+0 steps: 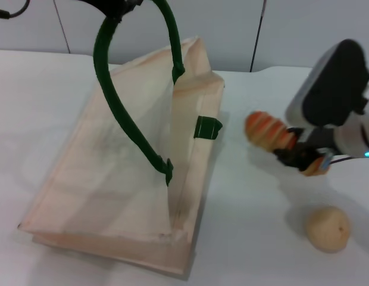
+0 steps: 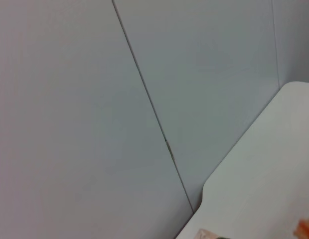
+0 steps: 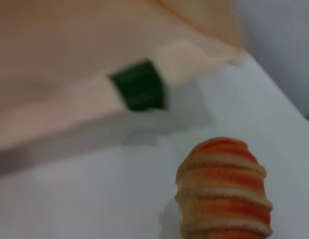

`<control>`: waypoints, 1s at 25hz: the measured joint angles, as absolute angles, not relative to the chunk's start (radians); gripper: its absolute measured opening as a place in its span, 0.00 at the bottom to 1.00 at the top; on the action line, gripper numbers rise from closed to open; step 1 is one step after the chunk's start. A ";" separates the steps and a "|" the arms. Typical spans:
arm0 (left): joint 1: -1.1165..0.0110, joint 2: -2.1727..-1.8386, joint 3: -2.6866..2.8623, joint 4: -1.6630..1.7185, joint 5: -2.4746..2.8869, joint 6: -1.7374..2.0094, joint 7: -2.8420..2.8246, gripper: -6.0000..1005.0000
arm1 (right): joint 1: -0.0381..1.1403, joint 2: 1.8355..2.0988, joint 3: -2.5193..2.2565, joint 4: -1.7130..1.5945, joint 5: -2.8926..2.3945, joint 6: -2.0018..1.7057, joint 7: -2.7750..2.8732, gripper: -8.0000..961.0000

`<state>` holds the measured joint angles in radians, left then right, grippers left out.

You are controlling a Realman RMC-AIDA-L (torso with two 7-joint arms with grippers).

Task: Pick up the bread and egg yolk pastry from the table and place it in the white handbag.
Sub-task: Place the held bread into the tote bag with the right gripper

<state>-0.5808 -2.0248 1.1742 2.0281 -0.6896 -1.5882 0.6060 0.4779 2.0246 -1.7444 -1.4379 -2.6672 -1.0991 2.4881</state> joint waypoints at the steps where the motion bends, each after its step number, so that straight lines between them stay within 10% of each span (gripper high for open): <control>1: -0.582 -2.025 1.175 2.028 -0.690 -1.586 0.606 0.11 | 0.480 2.025 -1.764 -1.445 -2.651 -1.097 2.491 0.50; 25: -0.624 -2.028 1.220 2.028 -0.695 -1.580 0.600 0.11 | 0.721 2.030 -1.953 -1.213 -2.434 -0.840 2.476 0.40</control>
